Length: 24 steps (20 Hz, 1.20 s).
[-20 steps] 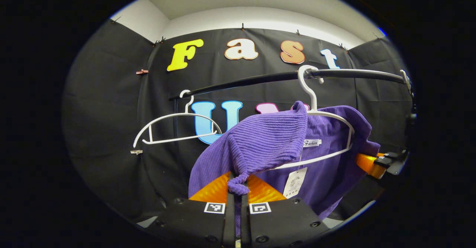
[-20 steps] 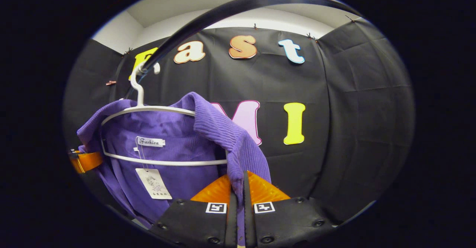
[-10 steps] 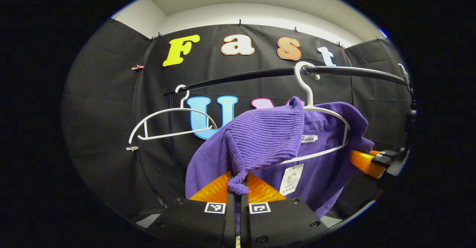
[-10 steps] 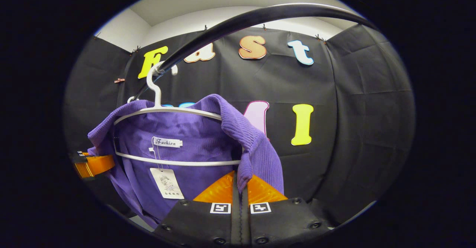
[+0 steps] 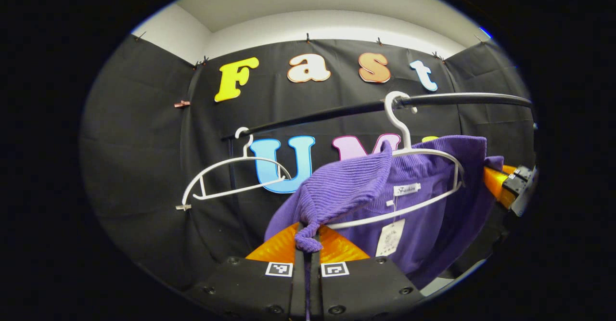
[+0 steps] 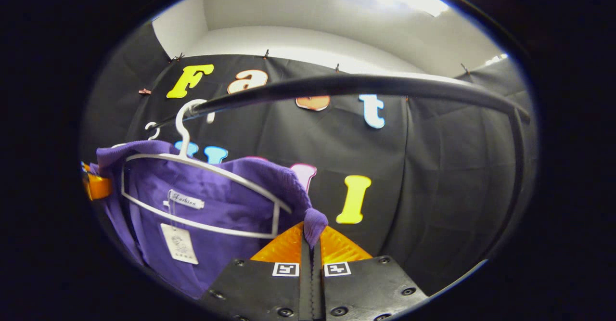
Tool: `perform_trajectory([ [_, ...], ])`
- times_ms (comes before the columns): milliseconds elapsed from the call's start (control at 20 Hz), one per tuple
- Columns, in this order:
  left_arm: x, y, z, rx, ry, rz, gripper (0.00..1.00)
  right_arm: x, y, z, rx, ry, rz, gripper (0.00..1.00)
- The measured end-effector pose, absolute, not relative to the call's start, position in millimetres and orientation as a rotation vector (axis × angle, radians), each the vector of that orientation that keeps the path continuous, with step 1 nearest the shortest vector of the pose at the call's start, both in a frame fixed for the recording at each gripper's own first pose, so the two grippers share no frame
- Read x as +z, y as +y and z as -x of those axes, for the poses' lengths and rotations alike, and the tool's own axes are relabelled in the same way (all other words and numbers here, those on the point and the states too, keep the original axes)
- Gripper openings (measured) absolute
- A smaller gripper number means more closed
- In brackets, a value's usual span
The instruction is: Grasp the clothes on the hanger with both hands and then place them into the laundry hamper below.
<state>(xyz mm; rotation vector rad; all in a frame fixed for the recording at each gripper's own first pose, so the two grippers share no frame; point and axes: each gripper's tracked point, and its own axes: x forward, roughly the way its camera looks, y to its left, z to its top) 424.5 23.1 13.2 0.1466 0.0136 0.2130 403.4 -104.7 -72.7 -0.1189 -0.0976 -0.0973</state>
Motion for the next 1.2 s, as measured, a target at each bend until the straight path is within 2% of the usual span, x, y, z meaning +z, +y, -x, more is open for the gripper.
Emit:
perform_trajectory([
  [50,19,28,-425,0.220,0.004,-0.153,0.05,-69,-108,-407,-0.107,-0.113,0.136,0.04],
  [150,33,37,-425,0.239,-0.017,-0.157,0.09,-61,-116,-410,-0.128,-0.146,0.174,0.04],
  [250,45,53,-427,0.268,-0.031,-0.152,0.06,-50,-124,-413,-0.153,-0.180,0.206,0.04],
  [300,50,59,-430,0.277,-0.032,-0.147,0.06,-45,-125,-417,-0.164,-0.195,0.220,0.09],
  [350,55,63,-434,0.280,-0.032,-0.142,0.05,-42,-127,-421,-0.175,-0.205,0.239,0.04],
  [500,70,74,-444,0.290,-0.043,-0.160,0.06,-44,-130,-432,-0.203,-0.215,0.283,0.04],
  [550,69,77,-449,0.291,-0.038,-0.173,0.04,-51,-130,-438,-0.211,-0.210,0.298,0.04],
  [600,65,82,-456,0.290,-0.026,-0.174,0.06,-63,-132,-445,-0.214,-0.188,0.312,0.04],
  [850,24,102,-474,0.283,0.080,-0.105,0.06,-135,-129,-463,-0.181,-0.042,0.330,0.04],
  [1200,16,101,-468,0.267,0.091,-0.067,0.06,-169,-118,-457,-0.141,0.014,0.358,0.04],
])
